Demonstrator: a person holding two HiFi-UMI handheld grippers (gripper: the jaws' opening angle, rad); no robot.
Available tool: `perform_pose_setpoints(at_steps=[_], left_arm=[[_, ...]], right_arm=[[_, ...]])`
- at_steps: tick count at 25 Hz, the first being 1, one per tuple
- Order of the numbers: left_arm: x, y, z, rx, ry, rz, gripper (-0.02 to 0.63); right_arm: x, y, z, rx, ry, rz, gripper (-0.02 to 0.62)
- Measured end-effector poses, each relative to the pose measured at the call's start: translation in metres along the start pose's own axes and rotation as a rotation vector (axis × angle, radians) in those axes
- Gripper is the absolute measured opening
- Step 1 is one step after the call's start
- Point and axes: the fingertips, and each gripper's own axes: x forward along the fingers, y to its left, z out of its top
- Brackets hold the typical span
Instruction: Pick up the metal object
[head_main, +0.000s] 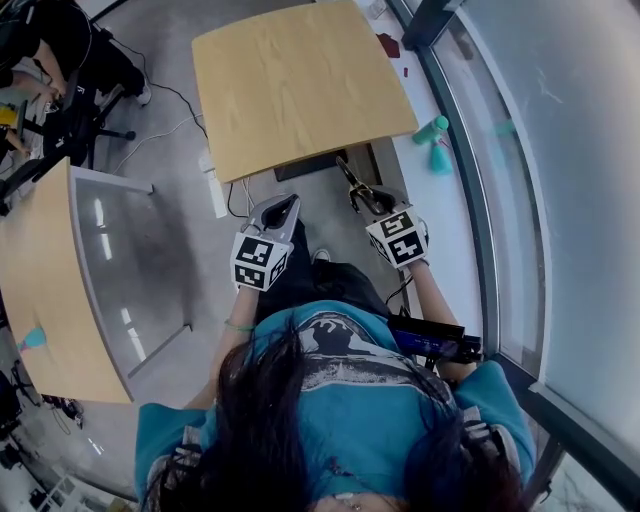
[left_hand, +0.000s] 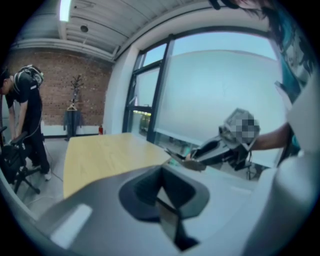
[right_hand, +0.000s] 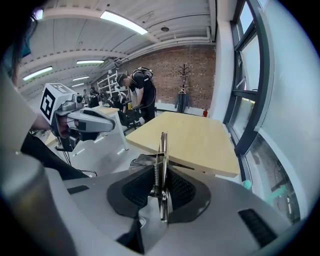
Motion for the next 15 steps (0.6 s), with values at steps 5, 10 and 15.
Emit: perform_pose_setpoints(at_steps=[5,10,15], left_arm=[[-0.03,-0.02,-0.008,0.013,0.001,0.016,0.003],[-0.055,-0.017,-0.02,-0.011,-0.002,0.038,0.003],[-0.072,-0.026,-0.026,0.006,-0.006,0.018,0.003]], right_arm=[[-0.017,0.033,-0.012,0.006,-0.008,0.042,0.089],[-0.019,0.068,-0.012,-0.008,-0.008,0.072,0.089],[-0.024,0.096,-0.014,-0.014,-0.011,0.089,0.089]])
